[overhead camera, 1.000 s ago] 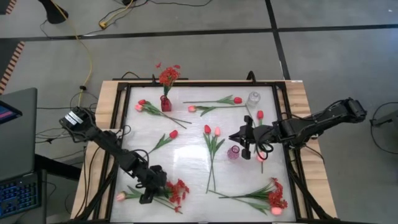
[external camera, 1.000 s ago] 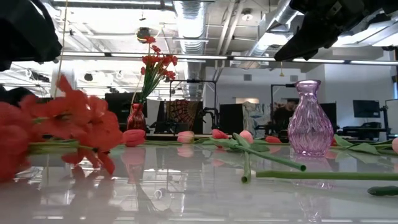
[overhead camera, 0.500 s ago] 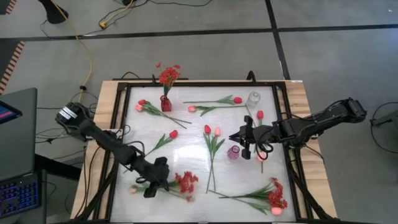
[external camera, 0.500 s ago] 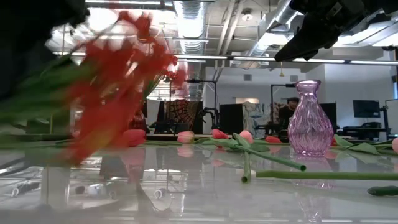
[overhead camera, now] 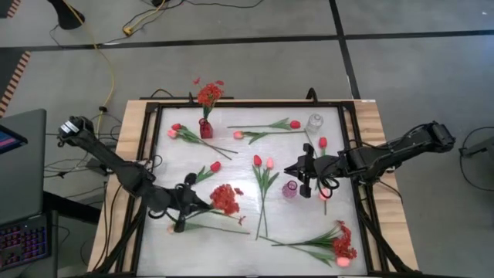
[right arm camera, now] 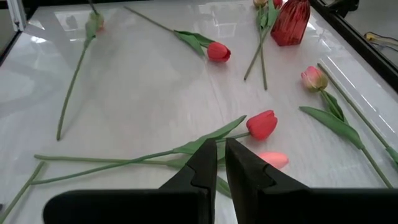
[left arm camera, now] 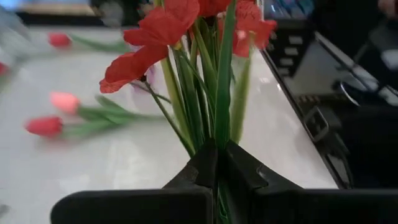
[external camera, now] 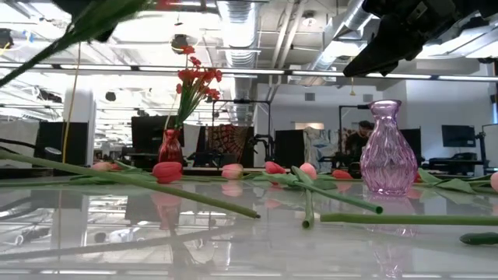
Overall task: Sort flowers into vase by color
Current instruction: Put the orange flowers into the red flower vase
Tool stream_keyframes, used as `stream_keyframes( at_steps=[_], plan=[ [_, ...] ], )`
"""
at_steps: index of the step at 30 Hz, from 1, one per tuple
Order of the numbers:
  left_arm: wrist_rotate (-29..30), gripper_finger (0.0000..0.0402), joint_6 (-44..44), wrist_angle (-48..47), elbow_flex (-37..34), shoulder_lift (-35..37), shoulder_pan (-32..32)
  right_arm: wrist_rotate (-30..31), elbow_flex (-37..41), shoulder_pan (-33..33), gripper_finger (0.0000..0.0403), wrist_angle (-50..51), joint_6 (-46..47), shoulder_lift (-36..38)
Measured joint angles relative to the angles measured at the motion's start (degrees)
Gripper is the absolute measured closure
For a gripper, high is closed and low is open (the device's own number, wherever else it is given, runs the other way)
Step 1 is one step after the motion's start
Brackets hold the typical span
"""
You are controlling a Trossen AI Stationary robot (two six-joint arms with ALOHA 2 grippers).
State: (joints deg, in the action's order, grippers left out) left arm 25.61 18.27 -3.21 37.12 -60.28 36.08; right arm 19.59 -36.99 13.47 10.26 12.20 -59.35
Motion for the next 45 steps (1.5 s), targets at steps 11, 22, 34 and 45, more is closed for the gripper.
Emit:
stream_keyframes(
  at_steps=[11,22,34,45],
  plan=[
    [29.81,0.0401,-10.68,3.84,0.00,7.07,-0.89,0.01,0.00,0.00,0.0341,-0.02,-0.03,0.00],
    [14.60,0.0401,-35.65,28.93,-0.02,8.17,-22.62,0.02,0.00,0.00,0.0341,-0.02,-0.06,0.00],
    [-8.53,0.0401,-22.82,40.91,-10.41,11.56,-58.93,0.04,0.00,-0.11,0.0341,0.38,-2.24,0.00],
    [-8.84,0.0401,-21.65,45.49,-15.84,18.26,-65.38,0.13,0.00,-0.11,0.0341,1.36,-8.78,0.00]
  ],
)
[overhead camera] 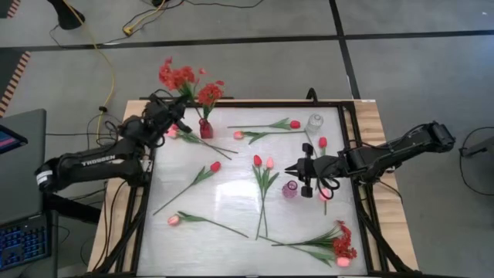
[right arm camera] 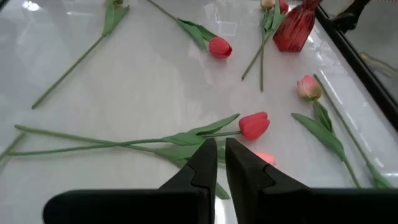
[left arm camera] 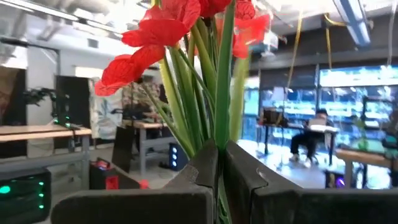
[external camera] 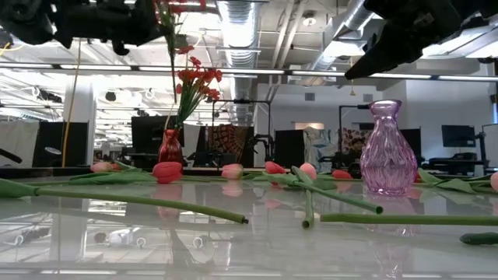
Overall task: Sort flowers into vase by color
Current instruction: Put the orange flowers into the red flower vase
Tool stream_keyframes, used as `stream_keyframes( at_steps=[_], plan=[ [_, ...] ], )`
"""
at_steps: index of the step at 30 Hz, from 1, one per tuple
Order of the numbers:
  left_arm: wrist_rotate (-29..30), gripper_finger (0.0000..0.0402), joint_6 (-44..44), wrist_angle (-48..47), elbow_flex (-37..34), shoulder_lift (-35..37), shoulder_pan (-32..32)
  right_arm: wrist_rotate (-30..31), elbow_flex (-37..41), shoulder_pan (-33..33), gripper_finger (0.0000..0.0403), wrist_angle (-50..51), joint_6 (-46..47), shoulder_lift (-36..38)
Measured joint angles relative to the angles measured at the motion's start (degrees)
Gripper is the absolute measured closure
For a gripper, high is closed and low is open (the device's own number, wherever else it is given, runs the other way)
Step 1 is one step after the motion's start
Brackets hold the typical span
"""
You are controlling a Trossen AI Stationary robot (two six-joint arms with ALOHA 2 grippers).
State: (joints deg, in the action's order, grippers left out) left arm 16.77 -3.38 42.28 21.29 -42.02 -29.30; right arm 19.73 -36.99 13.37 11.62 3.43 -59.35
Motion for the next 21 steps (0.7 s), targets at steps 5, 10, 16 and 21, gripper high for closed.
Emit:
stream_keyframes(
  at_steps=[5,10,16,21],
  plan=[
    [-5.07,0.0401,0.30,-0.50,-0.10,5.42,-0.02,0.04,0.00,-0.02,0.0341,0.02,-2.63,0.00],
    [0.38,0.0401,0.86,-2.51,-0.07,7.13,-0.04,0.07,0.00,-0.02,0.0341,0.17,-2.47,0.00],
    [5.74,0.0401,-0.31,-3.89,-0.07,3.80,-1.56,0.02,0.00,0.00,0.0341,0.40,-0.63,0.00],
    [6.46,0.0401,-0.28,-2.48,-0.07,0.08,-3.18,0.00,0.00,-0.02,0.0341,0.35,-0.46,0.00]
  ],
)
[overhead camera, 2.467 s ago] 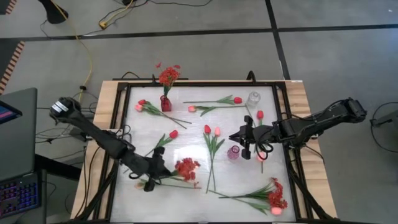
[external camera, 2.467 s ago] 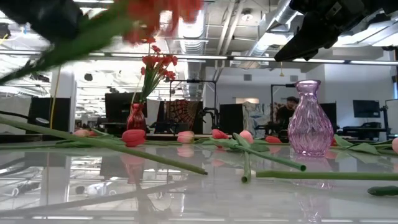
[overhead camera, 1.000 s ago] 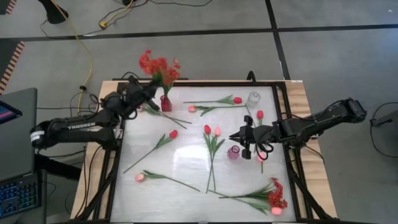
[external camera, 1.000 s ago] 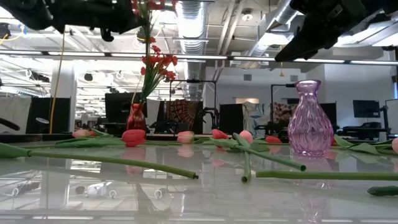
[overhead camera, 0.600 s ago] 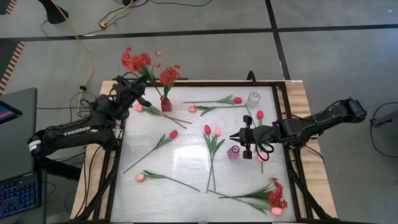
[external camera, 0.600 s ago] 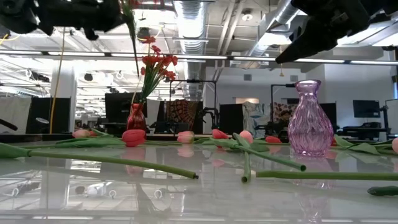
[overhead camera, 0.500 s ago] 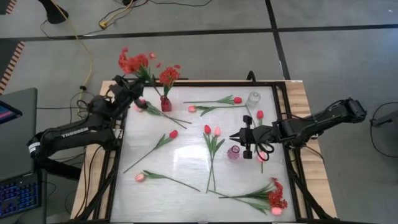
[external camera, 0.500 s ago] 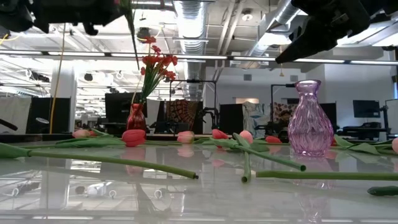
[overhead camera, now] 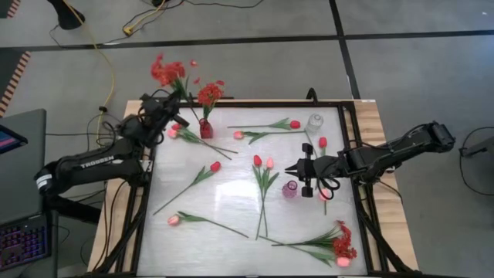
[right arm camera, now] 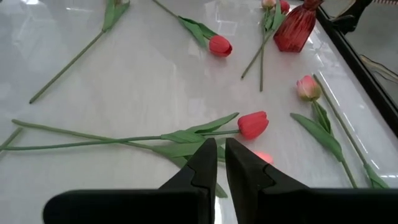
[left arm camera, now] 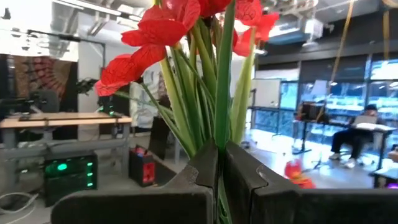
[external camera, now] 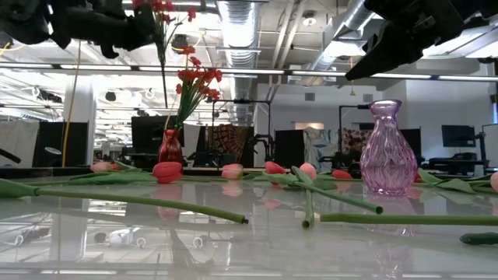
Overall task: Sort flowers into vase by color
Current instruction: Put the orange flowers into the red flower vase
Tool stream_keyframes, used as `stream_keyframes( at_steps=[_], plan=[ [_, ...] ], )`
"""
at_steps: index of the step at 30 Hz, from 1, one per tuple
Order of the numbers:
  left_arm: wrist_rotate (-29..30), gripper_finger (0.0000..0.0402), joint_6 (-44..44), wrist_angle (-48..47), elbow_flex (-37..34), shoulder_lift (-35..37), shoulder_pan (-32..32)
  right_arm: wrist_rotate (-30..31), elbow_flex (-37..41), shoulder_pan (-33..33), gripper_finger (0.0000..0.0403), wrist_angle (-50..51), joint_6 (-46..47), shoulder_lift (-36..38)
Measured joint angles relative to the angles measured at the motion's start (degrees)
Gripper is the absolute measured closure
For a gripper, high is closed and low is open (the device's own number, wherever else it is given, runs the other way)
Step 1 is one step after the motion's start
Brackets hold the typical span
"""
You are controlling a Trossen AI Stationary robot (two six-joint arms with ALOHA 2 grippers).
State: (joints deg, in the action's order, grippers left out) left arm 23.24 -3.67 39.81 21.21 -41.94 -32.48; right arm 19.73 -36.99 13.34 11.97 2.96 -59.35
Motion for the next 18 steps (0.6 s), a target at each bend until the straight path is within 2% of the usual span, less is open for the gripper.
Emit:
stream_keyframes(
  at_steps=[9,18],
  plan=[
    [-1.71,0.0401,4.58,1.52,0.00,-4.16,-4.10,-0.04,0.00,-0.04,0.0341,-0.04,0.07,0.00],
    [-2.00,0.0401,6.50,1.48,0.00,-6.93,-5.46,-0.07,0.00,-0.02,0.0341,-0.20,1.62,0.00]
  ],
)
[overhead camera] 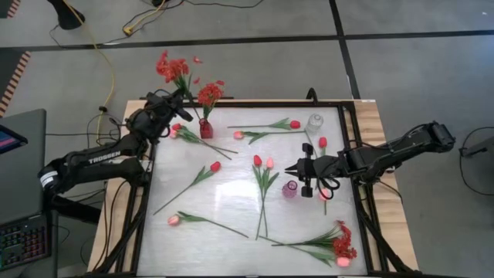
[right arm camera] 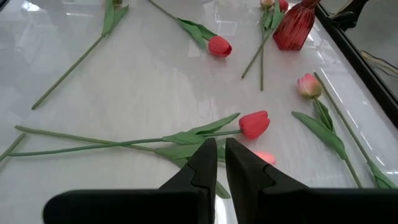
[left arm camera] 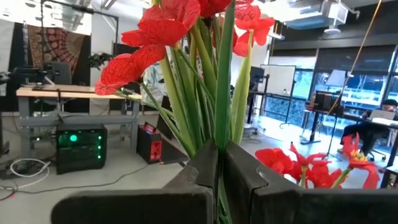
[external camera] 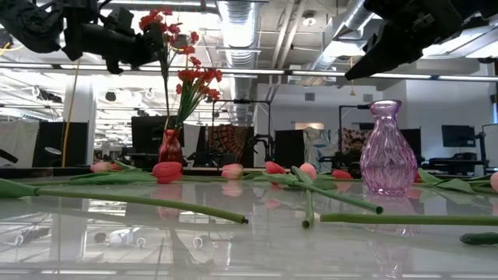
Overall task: Sort flowers into vase by color
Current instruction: Put the orange flowers into the red flower vase
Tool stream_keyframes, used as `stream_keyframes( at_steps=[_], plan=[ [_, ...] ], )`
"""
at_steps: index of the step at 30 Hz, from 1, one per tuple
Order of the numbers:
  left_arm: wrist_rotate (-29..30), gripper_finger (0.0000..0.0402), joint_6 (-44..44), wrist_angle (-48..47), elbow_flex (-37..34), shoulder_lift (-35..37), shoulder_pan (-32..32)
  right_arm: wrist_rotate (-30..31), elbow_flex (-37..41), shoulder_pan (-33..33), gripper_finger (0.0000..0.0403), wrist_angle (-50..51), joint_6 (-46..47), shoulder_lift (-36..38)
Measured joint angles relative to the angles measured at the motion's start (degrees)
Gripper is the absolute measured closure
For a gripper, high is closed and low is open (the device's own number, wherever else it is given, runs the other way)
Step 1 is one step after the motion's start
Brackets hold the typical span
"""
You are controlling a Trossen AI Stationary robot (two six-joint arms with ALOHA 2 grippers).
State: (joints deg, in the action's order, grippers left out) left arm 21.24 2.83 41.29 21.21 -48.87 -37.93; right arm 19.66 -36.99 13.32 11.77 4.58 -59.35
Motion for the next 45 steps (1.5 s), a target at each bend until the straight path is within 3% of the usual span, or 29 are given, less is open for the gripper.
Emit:
stream_keyframes(
  at_steps=[28,39,45],
  plan=[
    [-1.60,0.0401,0.02,-1.61,0.00,-0.02,0.00,-0.11,0.00,0.06,0.0341,0.10,-0.07,0.00],
    [-2.96,0.0401,-0.76,6.29,0.00,-7.14,0.00,-0.11,0.00,0.04,0.0341,0.32,-0.07,0.00],
    [-2.97,0.0401,-2.12,4.48,0.00,-7.23,0.04,-0.11,0.00,0.04,0.0341,1.36,-0.07,0.00]
  ],
)
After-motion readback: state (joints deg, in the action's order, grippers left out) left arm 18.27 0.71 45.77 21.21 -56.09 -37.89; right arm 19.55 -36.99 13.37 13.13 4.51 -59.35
